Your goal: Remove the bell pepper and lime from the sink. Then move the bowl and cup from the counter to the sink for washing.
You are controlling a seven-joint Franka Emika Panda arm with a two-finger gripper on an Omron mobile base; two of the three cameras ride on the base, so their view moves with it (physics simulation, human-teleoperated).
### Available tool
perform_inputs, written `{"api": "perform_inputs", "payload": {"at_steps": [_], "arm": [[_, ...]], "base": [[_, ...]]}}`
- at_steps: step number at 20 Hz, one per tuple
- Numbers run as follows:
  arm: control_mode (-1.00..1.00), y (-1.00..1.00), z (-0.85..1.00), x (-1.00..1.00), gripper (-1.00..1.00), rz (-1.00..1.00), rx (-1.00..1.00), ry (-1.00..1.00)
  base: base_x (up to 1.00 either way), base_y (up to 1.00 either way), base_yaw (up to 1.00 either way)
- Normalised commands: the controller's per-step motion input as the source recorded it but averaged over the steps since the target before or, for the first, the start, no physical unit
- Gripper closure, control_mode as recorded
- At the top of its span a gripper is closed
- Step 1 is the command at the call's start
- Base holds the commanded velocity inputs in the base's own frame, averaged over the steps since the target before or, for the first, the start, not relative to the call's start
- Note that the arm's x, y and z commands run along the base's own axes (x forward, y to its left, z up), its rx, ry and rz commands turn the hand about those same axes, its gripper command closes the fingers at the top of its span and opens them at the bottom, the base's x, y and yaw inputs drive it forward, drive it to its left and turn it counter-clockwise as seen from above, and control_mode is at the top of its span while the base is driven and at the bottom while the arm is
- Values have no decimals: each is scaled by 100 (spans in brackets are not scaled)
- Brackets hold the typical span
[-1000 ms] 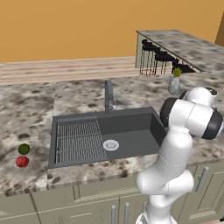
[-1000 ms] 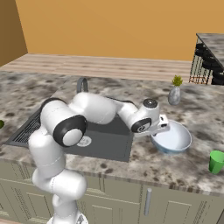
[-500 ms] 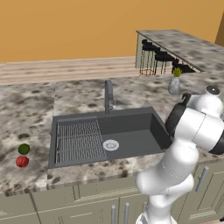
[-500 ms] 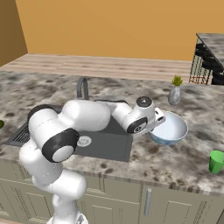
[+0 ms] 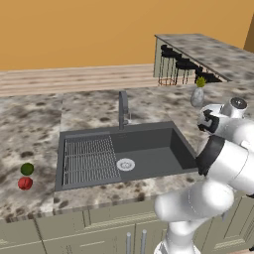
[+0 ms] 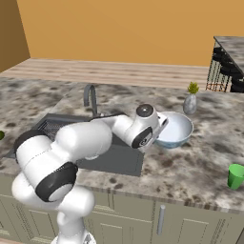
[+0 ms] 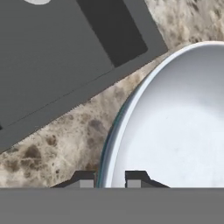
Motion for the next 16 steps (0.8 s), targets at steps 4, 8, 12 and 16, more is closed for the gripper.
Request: {"api": "perform_inputs", "payload": {"at_steps": [4,8,12,16], "arm": [[-100,26,27,-6,100,32,-13,2],[-100,26,13,-12,100,32,-15,13],[-100,30,10,-7,100,30,-16,14],[-100,31,10,-1,100,27,-12,10]], "base": [[0,0,0],[0,0,0],[0,0,0],[0,0,0]]}}
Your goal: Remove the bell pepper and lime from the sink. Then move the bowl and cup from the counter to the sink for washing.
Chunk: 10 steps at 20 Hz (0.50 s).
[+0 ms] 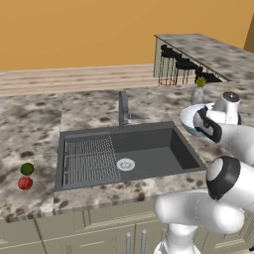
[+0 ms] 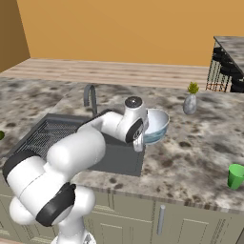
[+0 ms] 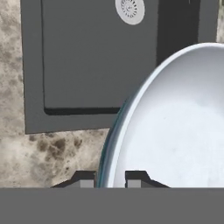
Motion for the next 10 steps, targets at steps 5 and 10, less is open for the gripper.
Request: {"api": "perform_inputs", "payload": {"at_steps": [5,10], "arm": [[-100,33,3,-1,100,20,-3,12],[-100,31,0,0,100,13,0,11]], "base": [[0,0,0],[0,0,0]]}}
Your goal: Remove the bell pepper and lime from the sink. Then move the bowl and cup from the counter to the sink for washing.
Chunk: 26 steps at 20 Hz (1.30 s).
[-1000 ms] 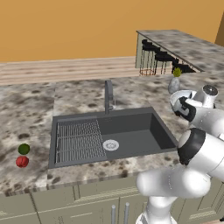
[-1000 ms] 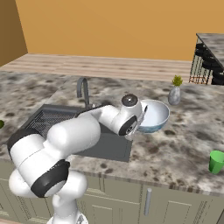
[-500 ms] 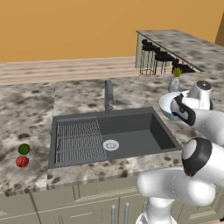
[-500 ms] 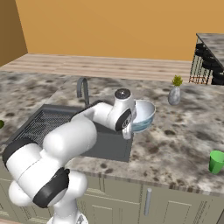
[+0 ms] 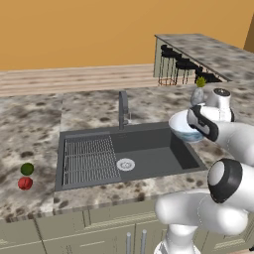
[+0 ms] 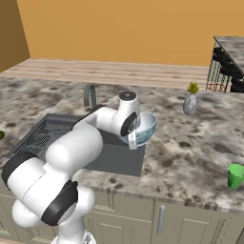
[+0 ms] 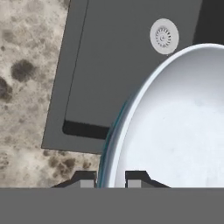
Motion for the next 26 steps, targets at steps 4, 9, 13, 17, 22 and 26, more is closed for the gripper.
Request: {"api": "perform_inputs", "payload": {"at_steps": [4,9,13,17,22,26], "arm": [[-100,30,0,3,100,11,1,3],[-100,32,-1,0,100,10,3,0],[-100,22,-10,4,100,10,7,0],[-100,24,-15,4,100,10,10,0],[-100,26,-19,4,100,10,13,0],[-100,24,-23,11,100,11,6,10]], "base": [[0,0,0],[0,0,0],[0,0,0],[0,0,0],[0,0,0],[0,0,0]]}}
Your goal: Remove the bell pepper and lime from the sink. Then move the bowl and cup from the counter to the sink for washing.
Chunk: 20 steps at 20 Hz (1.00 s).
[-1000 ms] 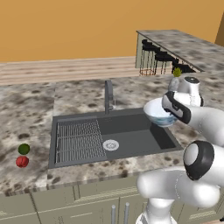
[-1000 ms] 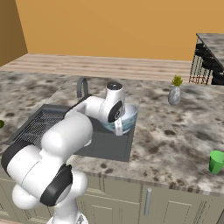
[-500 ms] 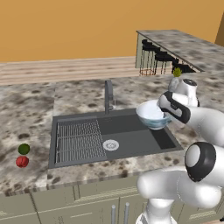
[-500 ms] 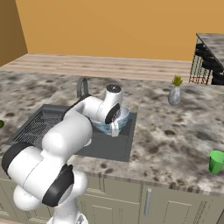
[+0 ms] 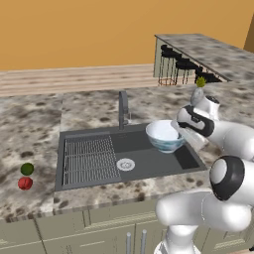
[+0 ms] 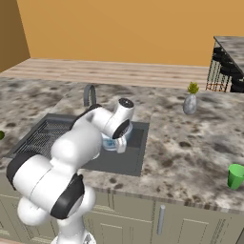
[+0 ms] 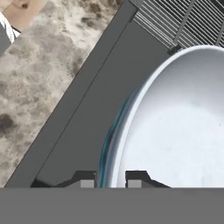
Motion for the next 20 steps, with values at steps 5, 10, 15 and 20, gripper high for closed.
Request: {"api": "perform_inputs", "payload": {"at_steps": [5,10,15,20], "arm": [[-100,23,-25,17,100,13,2,18],[-100,27,-23,19,100,16,1,12],[-100,32,-21,20,100,17,6,1],[-100,23,-22,18,100,17,8,0]], "base": [[0,0,0],[0,0,0],[0,0,0],[0,0,0]]}}
